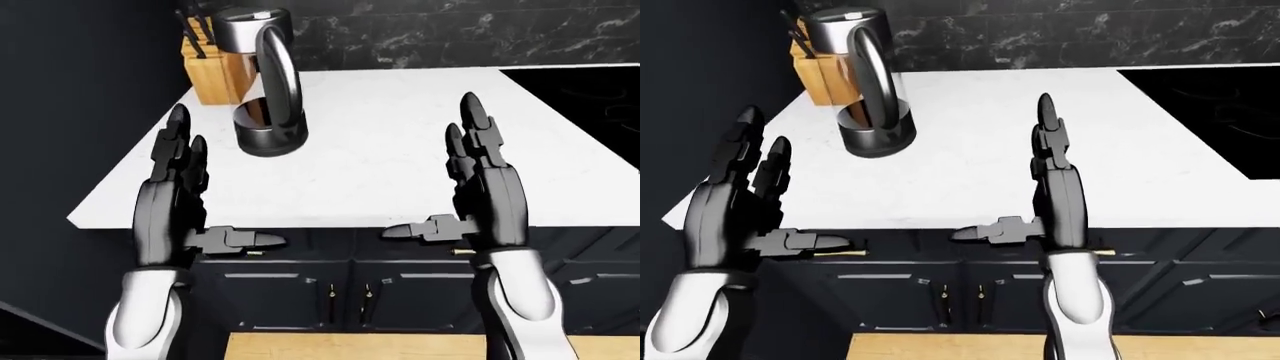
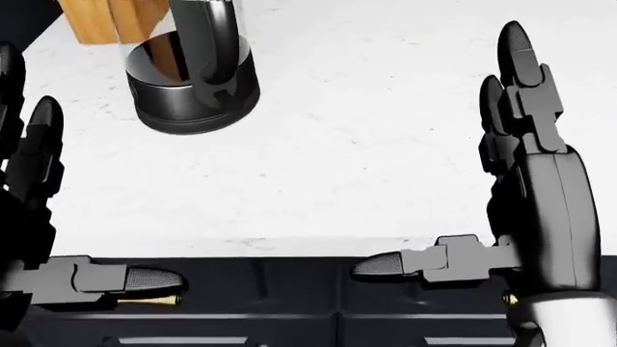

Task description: Press down the lever to turn on the electric kettle.

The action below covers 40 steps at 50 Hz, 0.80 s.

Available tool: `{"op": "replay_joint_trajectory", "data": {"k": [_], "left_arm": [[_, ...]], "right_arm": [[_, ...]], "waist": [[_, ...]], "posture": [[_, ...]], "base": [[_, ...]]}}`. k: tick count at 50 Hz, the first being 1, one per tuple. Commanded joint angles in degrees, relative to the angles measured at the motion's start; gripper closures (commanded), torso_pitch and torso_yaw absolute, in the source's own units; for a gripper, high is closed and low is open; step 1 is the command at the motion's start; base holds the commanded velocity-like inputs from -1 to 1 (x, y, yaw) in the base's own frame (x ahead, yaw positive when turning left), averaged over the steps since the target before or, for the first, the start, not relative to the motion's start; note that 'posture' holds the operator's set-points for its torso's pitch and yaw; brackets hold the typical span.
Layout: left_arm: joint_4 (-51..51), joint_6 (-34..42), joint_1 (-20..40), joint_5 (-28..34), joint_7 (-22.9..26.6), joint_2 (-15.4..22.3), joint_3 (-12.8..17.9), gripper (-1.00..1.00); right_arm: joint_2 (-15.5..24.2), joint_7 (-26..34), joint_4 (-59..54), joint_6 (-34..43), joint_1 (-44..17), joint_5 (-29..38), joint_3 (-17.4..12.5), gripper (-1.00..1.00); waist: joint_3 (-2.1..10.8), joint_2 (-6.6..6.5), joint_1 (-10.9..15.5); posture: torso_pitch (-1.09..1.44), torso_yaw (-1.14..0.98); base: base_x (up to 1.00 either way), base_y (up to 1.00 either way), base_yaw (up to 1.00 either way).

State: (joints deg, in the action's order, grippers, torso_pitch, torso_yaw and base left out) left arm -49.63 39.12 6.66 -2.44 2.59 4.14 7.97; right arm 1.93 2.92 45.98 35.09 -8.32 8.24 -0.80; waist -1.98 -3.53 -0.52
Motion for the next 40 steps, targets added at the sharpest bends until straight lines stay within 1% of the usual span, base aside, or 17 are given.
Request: {"op": "replay_joint_trajectory", "data": {"k": [1,2,4,9,12,13,15,17,20,22,24,25,27,34,36,38,40], "left_arm": [[-1.04,-1.44,0.61,0.22,-0.25,0.35,0.57,-1.0],[-1.06,-1.45,0.58,0.2,-0.24,0.34,0.61,-1.0],[-1.15,-1.33,0.64,0.2,-0.27,0.35,0.59,-1.0],[-1.06,-1.58,0.46,0.23,-0.23,0.32,0.57,-1.0],[-1.02,-1.6,0.46,0.23,-0.23,0.31,0.56,-1.0],[-1.03,-1.51,0.54,0.22,-0.24,0.31,0.54,-1.0],[-1.0,-1.51,0.56,0.27,-0.24,0.32,0.46,-1.0],[-1.15,-1.19,0.75,0.23,-0.25,0.36,0.52,-1.0],[-1.18,-1.2,0.72,0.27,-0.27,0.35,0.42,-1.0],[-1.26,-1.02,0.84,0.22,-0.26,0.39,0.53,-1.0],[-1.33,-0.89,0.94,0.2,-0.3,0.39,0.55,-1.0],[-1.36,-0.91,0.89,0.23,-0.32,0.38,0.47,-1.0],[-1.49,-0.67,1.01,0.24,-0.36,0.39,0.45,-1.0],[-1.68,-0.55,0.96,0.3,-0.34,0.34,0.21,-1.0],[-1.97,-0.01,1.29,0.37,-0.24,0.38,-0.13,-1.0],[-2.45,0.74,1.65,0.46,-0.19,0.44,-0.4,-1.0],[-3.06,1.61,2.18,0.38,-0.15,0.54,-0.29,-1.0]], "right_arm": [[-0.1,0.06,1.22,-1.46,-0.86,0.03,0.47,-1.0],[-0.06,0.08,1.23,-1.39,-0.87,0.17,0.52,-1.0],[-0.14,0.14,1.23,-1.47,-0.8,0.11,0.41,-1.0],[-0.2,0.12,1.41,-1.45,-0.8,0.13,0.42,-1.0],[-0.23,0.1,1.46,-1.45,-0.82,0.15,0.46,-1.0],[-0.24,0.1,1.48,-1.43,-0.85,0.13,0.43,-1.0],[-0.24,0.09,1.41,-1.45,-0.85,0.15,0.49,-1.0],[-0.24,0.11,1.3,-1.55,-0.86,0.11,0.43,-1.0],[-0.22,0.11,1.36,-1.47,-0.88,0.13,0.43,-1.0],[-0.2,0.14,1.19,-1.55,-0.95,0.07,0.35,-1.0],[-0.2,0.12,1.24,-1.44,-0.94,0.12,0.41,-1.0],[-0.21,0.13,1.28,-1.39,-0.94,0.11,0.42,-1.0],[-0.2,0.15,1.44,-1.25,-0.93,0.1,0.38,-1.0],[-0.31,-0.09,1.02,-1.5,-0.72,0.09,0.27,-1.0],[-0.51,-0.39,1.26,-1.72,-0.65,-0.83,-0.24,-1.0],[-0.4,-0.78,1.1,-1.8,-0.63,-0.79,-0.17,-1.0],[-0.3,-0.93,1.57,-1.13,-0.97,-0.98,-0.41,-1.0]], "waist": [[1.26,-1.49,0.15],[1.84,-1.78,-0.07],[0.4,-0.28,0.2],[0.51,3.69,0.22],[0.78,7.13,0.23],[0.72,5.11,-0.37],[1.05,6.32,0.06],[1.45,5.87,0.18],[0.53,4.06,0.15],[0.39,2.12,-0.06],[1.61,-2.13,-0.13],[1.61,-1.02,0.17],[0.51,-0.5,0.25],[-0.01,4.11,0.39],[0.41,4.45,0.94],[0.99,6.28,1.49],[0.64,5.24,1.45]], "posture": [[0.0,0.0],[0.0,0.0],[0.0,0.0],[0.0,0.0],[0.0,0.0],[0.0,0.0],[0.0,0.0],[0.0,0.0],[0.0,0.0],[0.0,0.0],[0.0,0.0],[0.0,0.0],[0.0,0.0],[0.0,0.0],[0.0,0.0],[0.0,0.0],[0.0,0.0]], "base": [[0.0,0.12,0.0],[0.0,0.12,0.0],[0.0,0.23,0.0],[0.0,0.24,0.0],[0.0,0.24,0.0],[0.0,0.23,0.0],[0.0,0.24,0.0],[0.0,0.23,0.0],[0.0,0.23,0.0],[0.0,0.23,0.0],[0.0,0.24,0.0],[0.0,0.23,0.0],[0.0,0.23,0.0],[0.0,0.19,0.0],[0.0,0.0,0.0],[0.0,0.0,0.0],[0.0,0.0,0.0]]}}
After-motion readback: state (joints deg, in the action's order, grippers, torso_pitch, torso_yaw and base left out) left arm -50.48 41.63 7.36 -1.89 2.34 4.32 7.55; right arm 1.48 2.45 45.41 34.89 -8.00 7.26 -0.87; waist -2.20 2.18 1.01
